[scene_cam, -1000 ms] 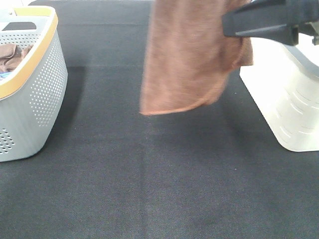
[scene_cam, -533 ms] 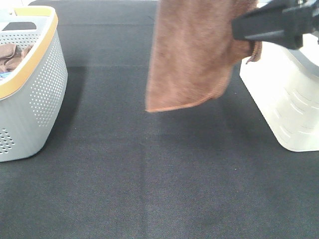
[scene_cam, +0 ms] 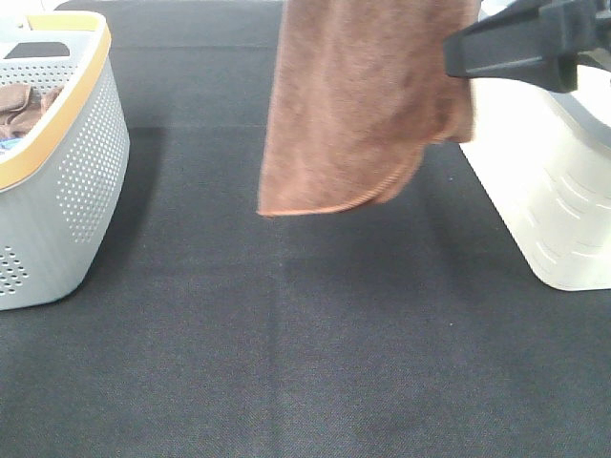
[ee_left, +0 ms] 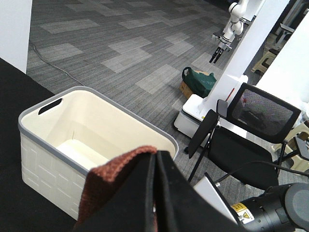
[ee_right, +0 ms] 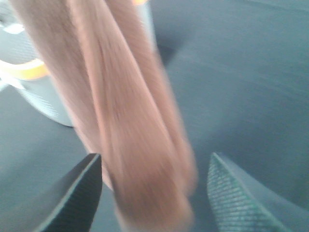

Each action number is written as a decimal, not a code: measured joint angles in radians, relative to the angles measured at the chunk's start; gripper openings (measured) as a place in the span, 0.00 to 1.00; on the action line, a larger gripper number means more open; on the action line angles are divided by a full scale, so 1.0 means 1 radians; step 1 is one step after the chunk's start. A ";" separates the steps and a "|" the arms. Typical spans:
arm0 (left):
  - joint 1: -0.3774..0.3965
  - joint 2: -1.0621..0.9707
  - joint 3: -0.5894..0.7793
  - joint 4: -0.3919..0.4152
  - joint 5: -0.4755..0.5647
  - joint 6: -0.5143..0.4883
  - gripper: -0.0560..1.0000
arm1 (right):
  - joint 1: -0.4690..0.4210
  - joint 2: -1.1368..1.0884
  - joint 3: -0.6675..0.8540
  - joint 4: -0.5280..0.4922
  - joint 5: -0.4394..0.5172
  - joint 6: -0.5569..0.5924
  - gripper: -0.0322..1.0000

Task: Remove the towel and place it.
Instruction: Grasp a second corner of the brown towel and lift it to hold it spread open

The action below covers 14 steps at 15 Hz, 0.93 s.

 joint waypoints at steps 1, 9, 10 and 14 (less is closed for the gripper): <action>0.000 0.000 0.000 0.000 0.000 0.000 0.05 | 0.000 0.000 0.000 0.011 0.006 -0.016 0.62; 0.000 0.000 0.000 0.000 0.000 0.000 0.05 | 0.000 0.051 0.000 0.005 0.009 -0.025 0.44; 0.000 0.000 0.000 0.000 0.000 0.000 0.05 | 0.000 0.061 0.000 0.015 0.011 -0.025 0.43; 0.000 0.000 0.000 0.000 0.000 0.000 0.05 | 0.000 0.069 0.000 0.027 0.012 -0.025 0.32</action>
